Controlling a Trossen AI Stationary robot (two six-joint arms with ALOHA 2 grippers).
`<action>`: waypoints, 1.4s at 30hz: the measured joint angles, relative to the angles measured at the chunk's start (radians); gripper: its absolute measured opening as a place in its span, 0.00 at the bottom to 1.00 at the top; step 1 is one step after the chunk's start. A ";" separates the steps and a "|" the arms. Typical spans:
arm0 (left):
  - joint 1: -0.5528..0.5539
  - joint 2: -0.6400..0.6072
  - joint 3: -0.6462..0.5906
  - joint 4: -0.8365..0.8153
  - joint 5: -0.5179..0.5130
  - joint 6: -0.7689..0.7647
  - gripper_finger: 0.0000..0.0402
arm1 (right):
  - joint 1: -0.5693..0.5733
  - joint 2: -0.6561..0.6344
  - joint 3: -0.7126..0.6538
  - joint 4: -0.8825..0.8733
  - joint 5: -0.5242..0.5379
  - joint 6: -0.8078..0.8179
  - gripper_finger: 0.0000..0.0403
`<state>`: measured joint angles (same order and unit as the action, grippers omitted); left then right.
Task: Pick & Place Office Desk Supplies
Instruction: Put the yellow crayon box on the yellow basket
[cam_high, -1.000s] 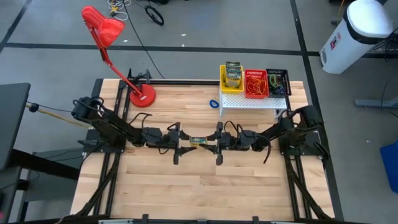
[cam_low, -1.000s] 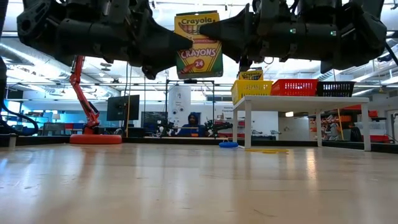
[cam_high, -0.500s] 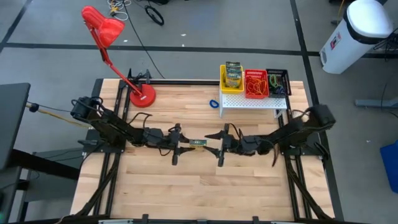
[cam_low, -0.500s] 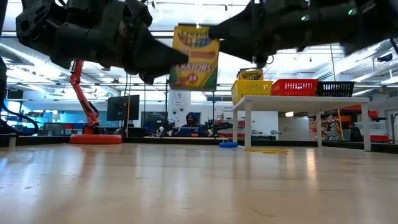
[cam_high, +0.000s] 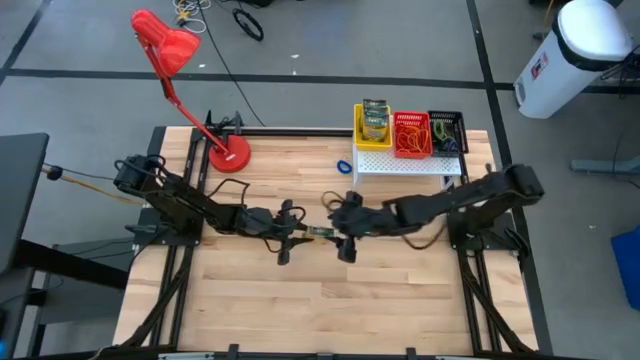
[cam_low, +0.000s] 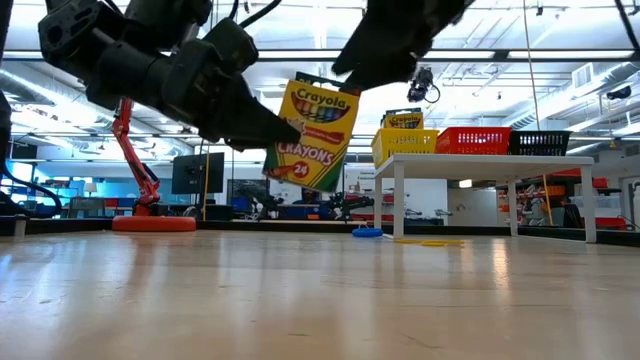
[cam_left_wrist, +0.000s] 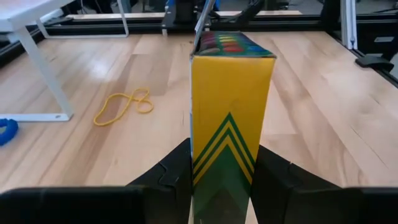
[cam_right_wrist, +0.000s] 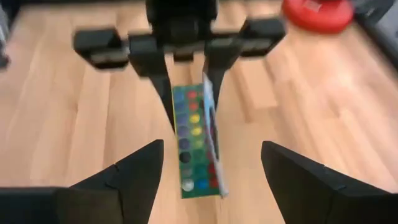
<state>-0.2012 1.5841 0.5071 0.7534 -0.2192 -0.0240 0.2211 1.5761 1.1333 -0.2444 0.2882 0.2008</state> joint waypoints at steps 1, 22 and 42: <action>0.000 0.000 0.001 0.000 0.000 0.004 0.32 | -0.005 0.025 0.030 -0.038 -0.014 -0.003 0.70; 0.000 0.000 0.002 0.021 -0.015 0.010 0.33 | -0.030 0.159 0.154 -0.095 -0.084 -0.068 0.32; 0.019 -0.156 -0.001 -0.184 -0.046 0.049 0.55 | -0.217 -0.218 0.257 -0.476 -0.052 -0.247 0.28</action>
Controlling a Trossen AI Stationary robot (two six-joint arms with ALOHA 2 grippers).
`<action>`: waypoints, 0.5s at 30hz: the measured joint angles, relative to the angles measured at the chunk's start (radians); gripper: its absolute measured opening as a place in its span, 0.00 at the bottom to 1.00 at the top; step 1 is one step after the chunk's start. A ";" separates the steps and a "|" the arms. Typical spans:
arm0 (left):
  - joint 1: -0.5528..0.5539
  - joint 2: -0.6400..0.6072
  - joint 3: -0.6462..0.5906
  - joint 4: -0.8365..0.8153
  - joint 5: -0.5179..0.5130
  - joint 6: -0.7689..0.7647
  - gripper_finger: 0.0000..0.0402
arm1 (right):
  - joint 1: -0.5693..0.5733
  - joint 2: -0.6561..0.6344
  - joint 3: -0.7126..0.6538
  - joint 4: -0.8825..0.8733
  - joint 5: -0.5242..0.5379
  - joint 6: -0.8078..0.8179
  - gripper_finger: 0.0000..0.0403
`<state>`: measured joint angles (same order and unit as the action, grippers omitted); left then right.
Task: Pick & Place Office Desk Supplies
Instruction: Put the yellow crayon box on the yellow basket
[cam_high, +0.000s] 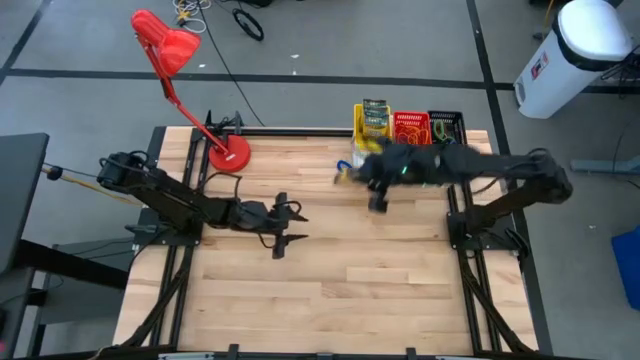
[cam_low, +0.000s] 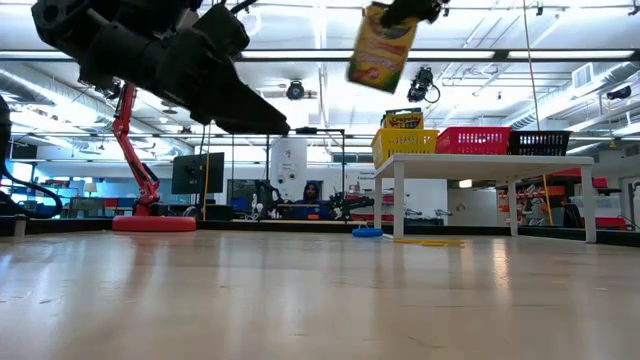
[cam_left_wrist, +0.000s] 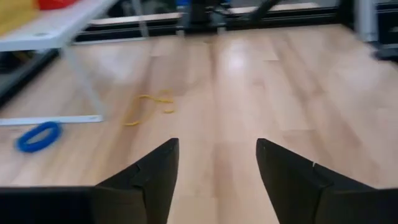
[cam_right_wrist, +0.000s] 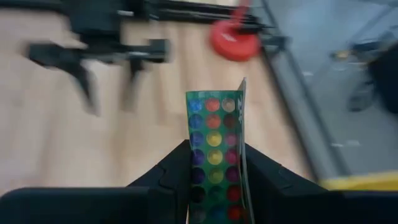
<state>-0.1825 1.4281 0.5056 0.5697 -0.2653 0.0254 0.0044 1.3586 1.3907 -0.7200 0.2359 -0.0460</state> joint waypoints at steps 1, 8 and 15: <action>0.006 0.000 0.000 0.001 0.038 0.001 0.54 | -0.034 -0.007 0.034 -0.048 0.006 -0.043 0.28; 0.064 0.017 -0.002 0.144 0.330 0.025 0.36 | -0.306 -0.011 0.169 -0.229 -0.022 -0.309 0.28; 0.121 0.074 -0.177 0.563 0.317 -0.078 0.20 | -0.494 0.004 0.141 -0.225 -0.184 -0.482 0.28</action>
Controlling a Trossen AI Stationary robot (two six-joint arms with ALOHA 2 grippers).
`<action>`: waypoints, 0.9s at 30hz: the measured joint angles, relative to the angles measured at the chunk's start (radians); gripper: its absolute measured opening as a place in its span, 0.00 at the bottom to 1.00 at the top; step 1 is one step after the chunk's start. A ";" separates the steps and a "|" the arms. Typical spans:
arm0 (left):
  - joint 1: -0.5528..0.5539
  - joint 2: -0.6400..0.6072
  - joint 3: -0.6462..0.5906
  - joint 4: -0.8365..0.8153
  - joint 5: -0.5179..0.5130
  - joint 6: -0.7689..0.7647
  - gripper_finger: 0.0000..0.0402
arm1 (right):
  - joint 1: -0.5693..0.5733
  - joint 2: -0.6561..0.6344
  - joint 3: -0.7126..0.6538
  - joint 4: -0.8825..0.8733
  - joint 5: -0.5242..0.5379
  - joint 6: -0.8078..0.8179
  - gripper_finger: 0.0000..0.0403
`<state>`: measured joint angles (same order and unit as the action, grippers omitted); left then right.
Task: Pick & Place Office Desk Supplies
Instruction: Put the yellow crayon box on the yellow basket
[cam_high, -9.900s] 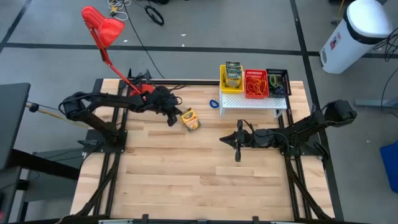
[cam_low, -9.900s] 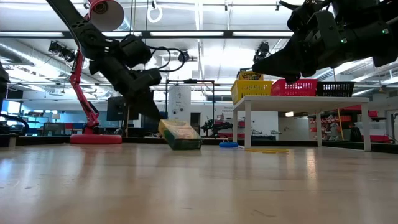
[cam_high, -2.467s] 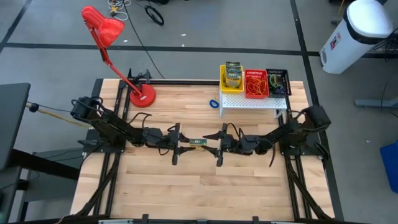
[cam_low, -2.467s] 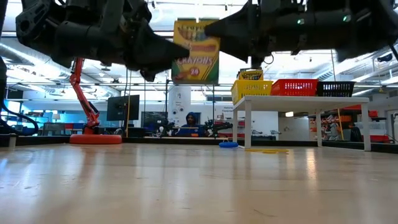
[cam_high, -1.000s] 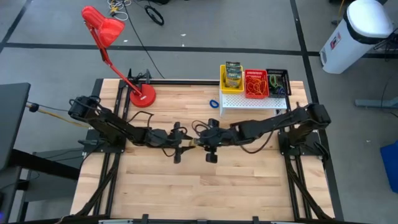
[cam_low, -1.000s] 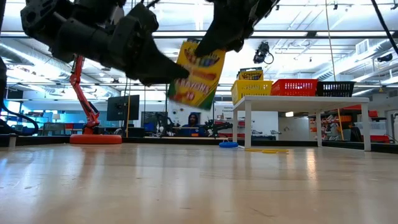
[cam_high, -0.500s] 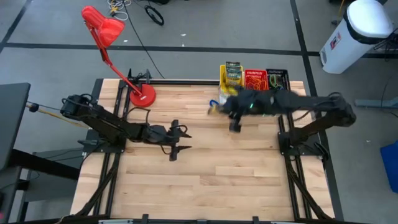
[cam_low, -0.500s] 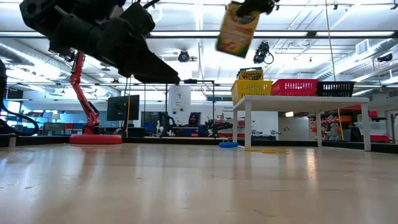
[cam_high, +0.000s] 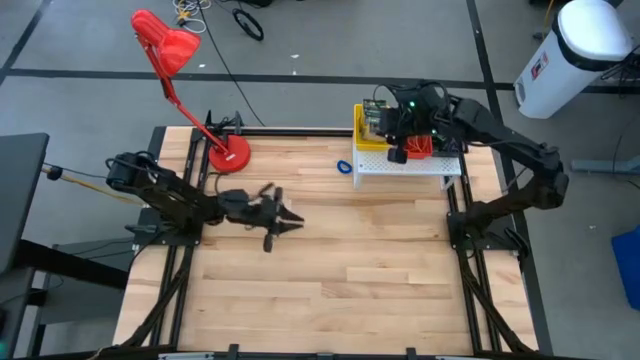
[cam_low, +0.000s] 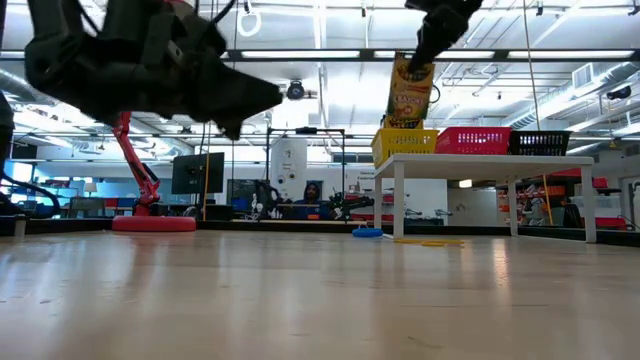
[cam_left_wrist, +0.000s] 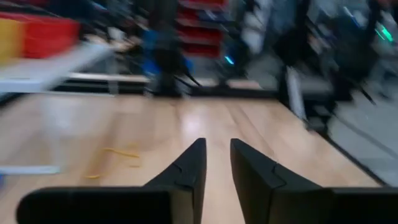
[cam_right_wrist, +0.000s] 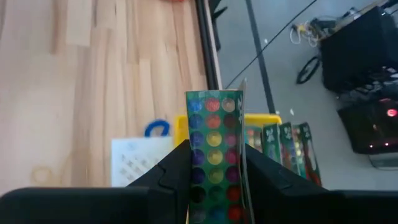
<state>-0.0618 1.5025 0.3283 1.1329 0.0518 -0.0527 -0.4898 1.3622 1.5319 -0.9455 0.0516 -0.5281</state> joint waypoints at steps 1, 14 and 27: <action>0.006 0.002 -0.030 0.059 -0.026 -0.017 0.19 | -0.015 0.003 -0.007 0.000 -0.006 -0.018 0.28; 0.017 0.002 -0.131 0.227 -0.104 -0.045 0.18 | -0.070 0.082 -0.036 0.026 -0.038 -0.099 0.28; 0.016 0.002 -0.131 0.202 -0.085 -0.077 0.18 | -0.050 0.125 -0.036 0.033 0.032 -0.118 0.33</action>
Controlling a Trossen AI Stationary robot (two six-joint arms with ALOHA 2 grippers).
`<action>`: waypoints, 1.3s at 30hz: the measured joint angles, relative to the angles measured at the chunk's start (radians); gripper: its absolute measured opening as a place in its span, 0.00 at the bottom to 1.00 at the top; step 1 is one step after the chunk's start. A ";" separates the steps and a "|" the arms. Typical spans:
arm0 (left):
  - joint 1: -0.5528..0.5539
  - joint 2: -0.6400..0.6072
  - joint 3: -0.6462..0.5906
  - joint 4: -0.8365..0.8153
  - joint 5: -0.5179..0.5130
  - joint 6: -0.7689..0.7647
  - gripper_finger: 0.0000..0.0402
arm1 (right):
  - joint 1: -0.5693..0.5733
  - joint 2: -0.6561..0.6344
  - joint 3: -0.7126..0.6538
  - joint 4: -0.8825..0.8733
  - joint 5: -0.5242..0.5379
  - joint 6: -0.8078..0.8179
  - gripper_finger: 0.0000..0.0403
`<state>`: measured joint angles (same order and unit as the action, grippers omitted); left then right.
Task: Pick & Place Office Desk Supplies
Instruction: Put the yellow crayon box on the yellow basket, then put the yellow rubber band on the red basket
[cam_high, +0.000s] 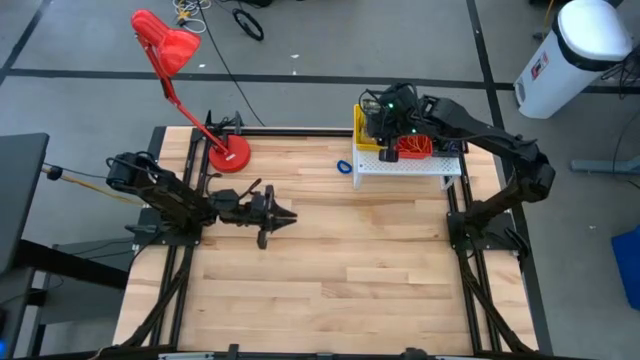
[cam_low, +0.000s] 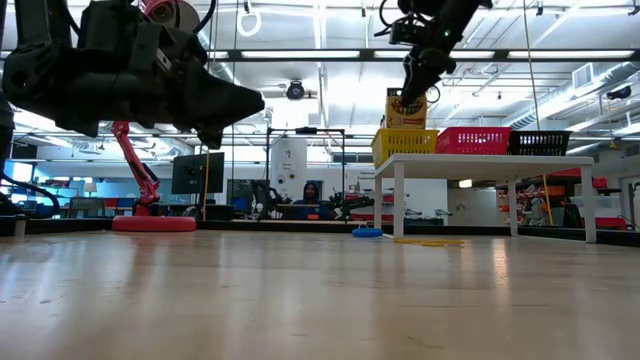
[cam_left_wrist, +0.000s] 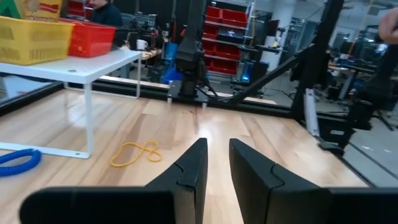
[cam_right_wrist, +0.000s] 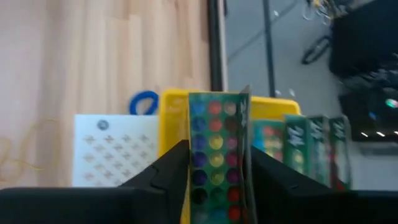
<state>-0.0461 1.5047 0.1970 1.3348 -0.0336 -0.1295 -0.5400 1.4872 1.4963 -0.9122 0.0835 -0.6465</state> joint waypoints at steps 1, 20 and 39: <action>0.000 0.000 0.000 0.000 0.008 -0.003 0.18 | 0.002 -0.001 0.000 0.000 0.022 0.000 0.36; 0.008 0.000 -0.022 -0.050 -0.177 -0.039 0.09 | 0.174 -0.110 0.000 -0.015 0.313 0.212 0.48; 0.020 0.000 -0.181 0.119 -0.176 0.049 0.05 | 0.702 -0.272 -0.837 0.713 0.354 1.147 0.04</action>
<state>-0.0257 1.5047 0.0162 1.4538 -0.2100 -0.0808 0.1621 1.2153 0.6596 -0.1989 0.4375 0.5007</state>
